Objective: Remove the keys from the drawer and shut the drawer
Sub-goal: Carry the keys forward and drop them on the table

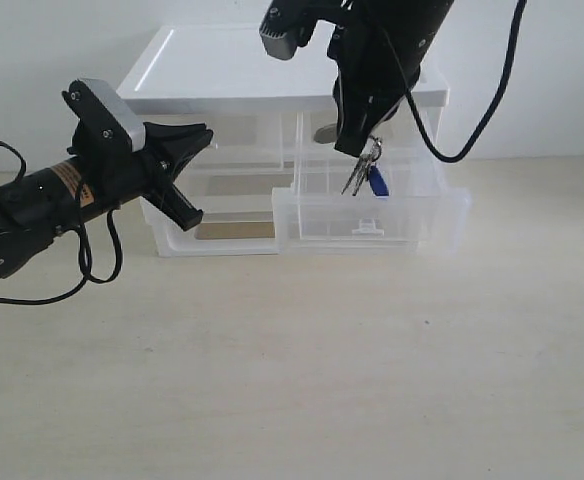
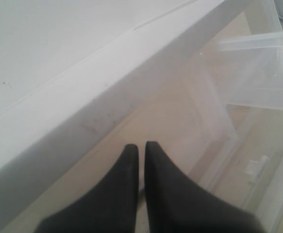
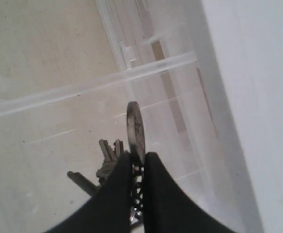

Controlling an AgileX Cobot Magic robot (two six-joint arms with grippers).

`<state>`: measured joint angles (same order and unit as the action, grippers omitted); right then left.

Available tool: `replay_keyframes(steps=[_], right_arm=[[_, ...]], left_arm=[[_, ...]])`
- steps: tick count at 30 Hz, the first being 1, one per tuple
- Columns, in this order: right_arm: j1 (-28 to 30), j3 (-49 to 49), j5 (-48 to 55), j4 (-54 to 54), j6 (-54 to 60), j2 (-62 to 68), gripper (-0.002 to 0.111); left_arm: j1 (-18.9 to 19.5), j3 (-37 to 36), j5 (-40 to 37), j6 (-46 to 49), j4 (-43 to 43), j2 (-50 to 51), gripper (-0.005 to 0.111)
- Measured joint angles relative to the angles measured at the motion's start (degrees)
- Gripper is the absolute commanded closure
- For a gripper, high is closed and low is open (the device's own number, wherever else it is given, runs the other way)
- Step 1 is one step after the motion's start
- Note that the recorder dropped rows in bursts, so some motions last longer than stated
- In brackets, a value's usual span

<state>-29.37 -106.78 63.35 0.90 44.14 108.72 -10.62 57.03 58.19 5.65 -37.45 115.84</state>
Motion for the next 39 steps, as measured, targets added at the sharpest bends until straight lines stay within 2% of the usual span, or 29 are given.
replay_keyframes(steps=[13,29,35,39], right_arm=[[-2.09,0.00,0.49,-0.25,0.45,-8.85,0.108],[-17.21,0.19,6.20,-0.37,-5.29,-11.79,0.108],[-19.23,6.21,6.17,-0.90,-7.59,-11.92,0.108],[-19.23,13.78,2.26,-2.08,-8.11,-11.92,0.108]], left_arm=[[0.00,0.00,0.00,0.00,0.00,0.00,0.102],[0.00,0.00,0.11,0.00,0.00,0.00,0.102],[0.00,0.00,0.11,-0.11,-0.11,0.00,0.102],[0.62,0.00,0.34,-1.15,-0.71,0.00,0.102]])
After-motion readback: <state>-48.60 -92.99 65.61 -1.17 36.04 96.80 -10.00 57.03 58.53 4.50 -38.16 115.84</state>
